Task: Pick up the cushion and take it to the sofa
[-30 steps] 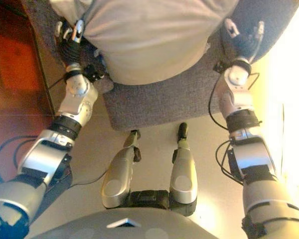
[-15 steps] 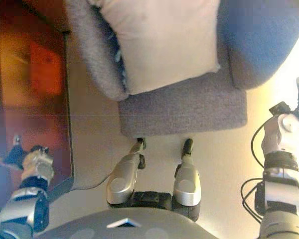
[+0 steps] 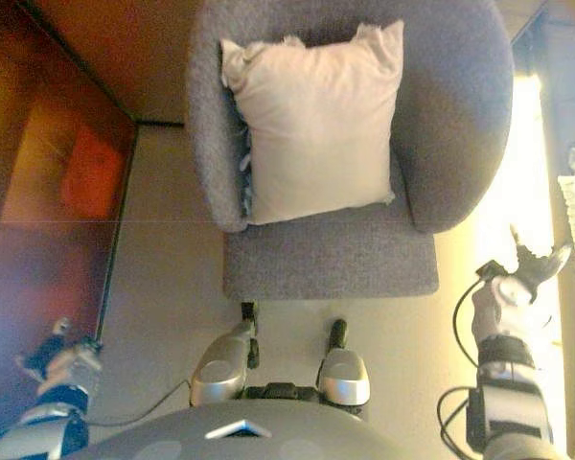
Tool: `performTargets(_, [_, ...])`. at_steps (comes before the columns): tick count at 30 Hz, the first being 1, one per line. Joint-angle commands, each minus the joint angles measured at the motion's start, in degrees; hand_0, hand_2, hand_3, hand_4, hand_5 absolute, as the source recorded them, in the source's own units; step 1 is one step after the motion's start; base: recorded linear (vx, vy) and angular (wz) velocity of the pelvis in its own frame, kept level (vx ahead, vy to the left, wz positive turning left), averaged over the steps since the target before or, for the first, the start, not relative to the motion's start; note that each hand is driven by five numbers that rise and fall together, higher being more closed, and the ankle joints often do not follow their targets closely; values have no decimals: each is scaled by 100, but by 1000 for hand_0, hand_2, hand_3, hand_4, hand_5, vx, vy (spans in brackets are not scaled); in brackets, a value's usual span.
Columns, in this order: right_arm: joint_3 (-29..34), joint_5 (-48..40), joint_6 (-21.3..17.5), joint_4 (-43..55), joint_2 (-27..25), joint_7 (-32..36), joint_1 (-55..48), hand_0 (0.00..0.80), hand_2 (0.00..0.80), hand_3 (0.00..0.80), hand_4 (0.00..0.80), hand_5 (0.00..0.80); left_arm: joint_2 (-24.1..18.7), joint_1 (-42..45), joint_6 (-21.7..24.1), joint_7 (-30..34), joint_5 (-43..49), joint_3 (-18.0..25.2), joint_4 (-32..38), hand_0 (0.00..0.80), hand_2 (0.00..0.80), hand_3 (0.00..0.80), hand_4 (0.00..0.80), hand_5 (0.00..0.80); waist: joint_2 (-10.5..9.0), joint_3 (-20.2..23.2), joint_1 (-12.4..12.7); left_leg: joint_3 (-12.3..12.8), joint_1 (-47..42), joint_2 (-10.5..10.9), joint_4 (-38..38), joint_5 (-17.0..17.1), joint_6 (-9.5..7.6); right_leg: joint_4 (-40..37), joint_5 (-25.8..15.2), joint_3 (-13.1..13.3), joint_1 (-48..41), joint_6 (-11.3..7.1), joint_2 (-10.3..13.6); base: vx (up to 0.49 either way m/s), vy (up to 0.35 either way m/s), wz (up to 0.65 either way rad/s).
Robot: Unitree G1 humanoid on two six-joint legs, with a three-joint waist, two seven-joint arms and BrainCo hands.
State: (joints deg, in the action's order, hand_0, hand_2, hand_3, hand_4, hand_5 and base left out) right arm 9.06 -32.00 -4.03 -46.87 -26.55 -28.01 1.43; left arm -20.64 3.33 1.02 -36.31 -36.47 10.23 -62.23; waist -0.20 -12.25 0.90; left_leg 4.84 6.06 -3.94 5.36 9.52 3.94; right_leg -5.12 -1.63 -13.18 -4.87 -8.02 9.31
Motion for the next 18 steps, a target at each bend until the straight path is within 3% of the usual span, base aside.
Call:
performTargets(1, [-541,564,208,-838,547,496,-246,0,0,0,0,0,62,235,-408,593,425,-126,-738,0,0,0,0,0,-214,285,66,262,-840,-70,-220,-864,75,84,-467,58,459,-21,225,122,19,4])
performTargets(5, [-984,1047,632,-2095,944,1167,-311,0,0,0,0,0,296,39,-1017,1365,675,-544,-1285,0,0,0,0,0,-190,510,24,288,-1116,-69,-124,-920,45,60,-396,37,190,14,167,87,30,-1])
performTargets(9, [-1255,1271,1032,-2708,1292,1416,-325,0,0,0,0,0,554,-75,-1441,1949,901,-845,-1551,0,0,0,0,0,-131,649,-46,333,-1301,-72,-97,-996,25,59,-320,51,14,43,137,28,29,-3])
performTargets(12, [-1502,1979,1114,-2839,1404,1656,-310,0,0,0,0,0,681,-114,-1563,2240,915,-1059,-1589,0,0,0,0,0,-88,711,-79,365,-1392,-78,-84,-1027,26,44,-279,47,-84,62,120,-1,26,-5])
performTargets(18, [-1929,2288,1159,-2822,1472,1789,-252,0,0,0,0,0,791,-279,-1705,2412,789,-1412,-1458,0,0,0,0,0,-26,787,-136,389,-1470,-67,-51,-1042,17,20,-221,63,-183,92,79,-23,13,-10])
